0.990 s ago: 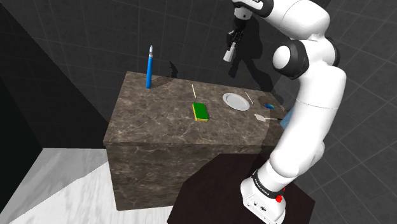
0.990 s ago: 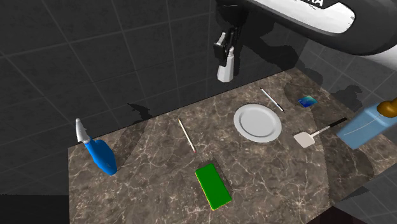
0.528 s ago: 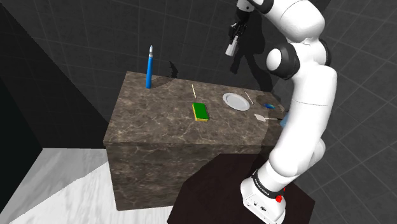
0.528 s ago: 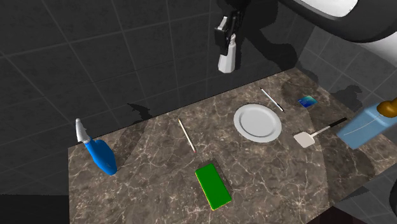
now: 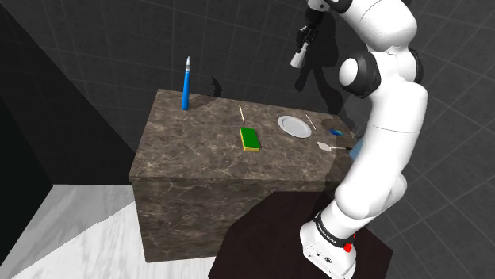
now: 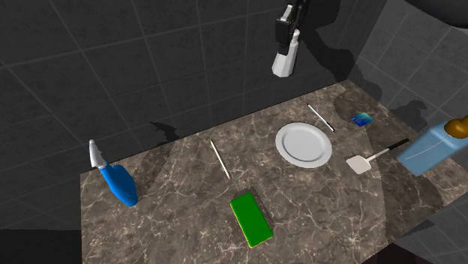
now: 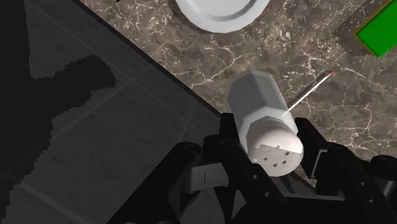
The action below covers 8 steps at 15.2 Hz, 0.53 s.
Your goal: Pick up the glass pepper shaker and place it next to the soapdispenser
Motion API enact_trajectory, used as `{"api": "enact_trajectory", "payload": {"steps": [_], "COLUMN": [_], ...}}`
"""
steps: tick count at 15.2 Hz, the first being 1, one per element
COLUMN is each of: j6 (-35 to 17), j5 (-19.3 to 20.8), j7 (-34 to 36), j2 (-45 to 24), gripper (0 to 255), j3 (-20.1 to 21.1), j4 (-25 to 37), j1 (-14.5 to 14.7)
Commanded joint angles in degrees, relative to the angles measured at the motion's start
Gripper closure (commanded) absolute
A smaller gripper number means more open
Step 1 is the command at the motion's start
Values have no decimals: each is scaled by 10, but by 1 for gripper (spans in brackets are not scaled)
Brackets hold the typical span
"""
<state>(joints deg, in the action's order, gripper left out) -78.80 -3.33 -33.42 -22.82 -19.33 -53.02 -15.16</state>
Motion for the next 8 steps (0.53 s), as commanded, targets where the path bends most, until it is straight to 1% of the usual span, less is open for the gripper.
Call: {"api": "enact_trajectory", "payload": {"steps": [1,4,8], "j6": [-24,-45,-65], "j5": [8,16,23], "j7": [-18,-48,-91], "j2": [35,74,111], "gripper": [255,255,255], "j3": [-6,-18,-34], "j4": [-57,-115,-168], "j1": [-4,-17,-40]}}
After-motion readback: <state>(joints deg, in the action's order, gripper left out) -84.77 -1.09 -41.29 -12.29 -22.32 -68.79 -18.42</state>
